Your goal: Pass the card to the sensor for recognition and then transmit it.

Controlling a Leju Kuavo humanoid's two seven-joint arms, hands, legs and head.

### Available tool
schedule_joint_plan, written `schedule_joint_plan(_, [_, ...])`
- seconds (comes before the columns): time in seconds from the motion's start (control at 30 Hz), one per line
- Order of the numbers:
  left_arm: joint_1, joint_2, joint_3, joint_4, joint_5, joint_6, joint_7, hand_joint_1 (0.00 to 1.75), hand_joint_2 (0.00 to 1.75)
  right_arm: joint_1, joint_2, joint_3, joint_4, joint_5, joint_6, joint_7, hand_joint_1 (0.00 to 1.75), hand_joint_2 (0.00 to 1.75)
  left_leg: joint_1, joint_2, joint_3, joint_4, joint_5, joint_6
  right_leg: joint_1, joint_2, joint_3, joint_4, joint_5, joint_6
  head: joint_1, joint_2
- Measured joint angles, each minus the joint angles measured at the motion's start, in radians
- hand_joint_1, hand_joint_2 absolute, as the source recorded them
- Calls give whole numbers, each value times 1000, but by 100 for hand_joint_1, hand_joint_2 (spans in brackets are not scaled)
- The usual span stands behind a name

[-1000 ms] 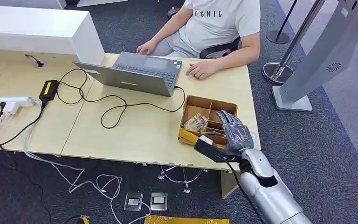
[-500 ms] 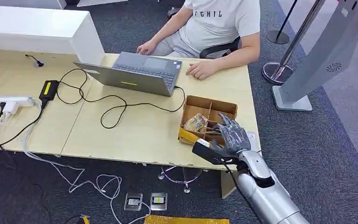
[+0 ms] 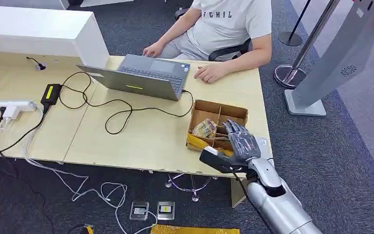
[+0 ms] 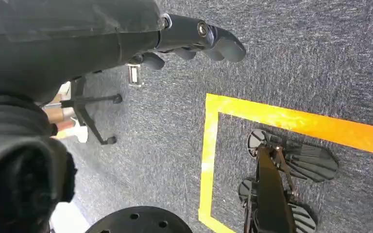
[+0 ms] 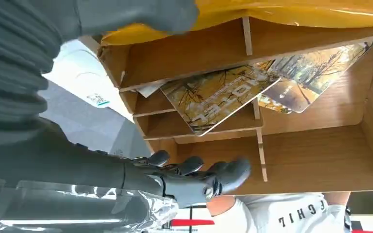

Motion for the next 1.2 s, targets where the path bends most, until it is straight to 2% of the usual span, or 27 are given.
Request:
schedule_joint_plan(1.03, [-4, 0, 0, 0, 6, 11, 0, 0, 0, -24, 11, 2, 39, -18, -40, -37, 175, 175, 0, 0, 0, 0, 0, 0, 0, 0, 0, 0, 0, 0, 0, 0])
schedule_joint_plan(1.2, [-5, 0, 0, 0, 9, 16, 0, 0, 0, -37, 16, 3, 51, -12, -71, -55, 175, 175, 0, 0, 0, 0, 0, 0, 0, 0, 0, 0, 0, 0, 0, 0])
